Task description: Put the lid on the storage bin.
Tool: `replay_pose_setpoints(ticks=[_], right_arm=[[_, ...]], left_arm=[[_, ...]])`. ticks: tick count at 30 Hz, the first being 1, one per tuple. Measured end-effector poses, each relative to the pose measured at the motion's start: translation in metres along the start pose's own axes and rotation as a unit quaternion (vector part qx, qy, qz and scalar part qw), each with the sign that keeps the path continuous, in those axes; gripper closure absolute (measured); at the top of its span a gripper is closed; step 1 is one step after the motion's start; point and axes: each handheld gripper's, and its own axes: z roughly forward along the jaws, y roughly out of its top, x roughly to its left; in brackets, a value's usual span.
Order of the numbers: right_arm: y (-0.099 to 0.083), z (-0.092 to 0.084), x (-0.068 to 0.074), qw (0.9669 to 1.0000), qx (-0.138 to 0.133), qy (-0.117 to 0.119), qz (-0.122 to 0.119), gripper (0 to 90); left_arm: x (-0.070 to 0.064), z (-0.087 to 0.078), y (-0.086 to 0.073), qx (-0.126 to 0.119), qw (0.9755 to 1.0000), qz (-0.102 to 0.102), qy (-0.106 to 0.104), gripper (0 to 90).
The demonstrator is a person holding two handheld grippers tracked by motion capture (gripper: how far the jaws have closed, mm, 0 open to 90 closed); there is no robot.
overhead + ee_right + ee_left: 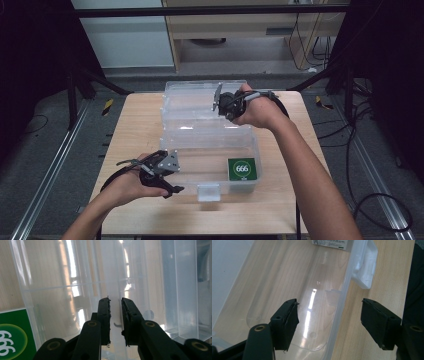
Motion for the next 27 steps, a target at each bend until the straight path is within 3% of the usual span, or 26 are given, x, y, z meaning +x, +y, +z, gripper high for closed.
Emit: replay_pose_setpoints(ticks=[8,17,19,26,27], right_arm=[[0.002,0.004,0.002,1.0,0.003,-0.003,-0.008,78.8],[-0.001,0.003,0.003,0.9999,-0.005,-0.007,-0.007,79.2],[-0.002,0.003,0.003,0.9999,-0.009,-0.009,-0.006,79.3],[-0.002,0.003,0.003,0.9999,-0.014,-0.005,0.001,79.5],[-0.002,0.003,0.002,0.9999,-0.013,-0.004,0.002,79.6]], left_arm=[[-0.003,0.005,0.001,0.008,0.9999,0.003,-0.01,37.1],[-0.004,0.019,0.004,0.042,0.9987,0.018,-0.023,57.1],[-0.005,0.023,0.002,0.059,0.9977,0.024,-0.024,59.8],[-0.005,0.026,-0.001,0.055,0.998,0.023,-0.021,70.8],[-0.005,0.026,-0.002,0.055,0.9981,0.022,-0.02,76.8]])
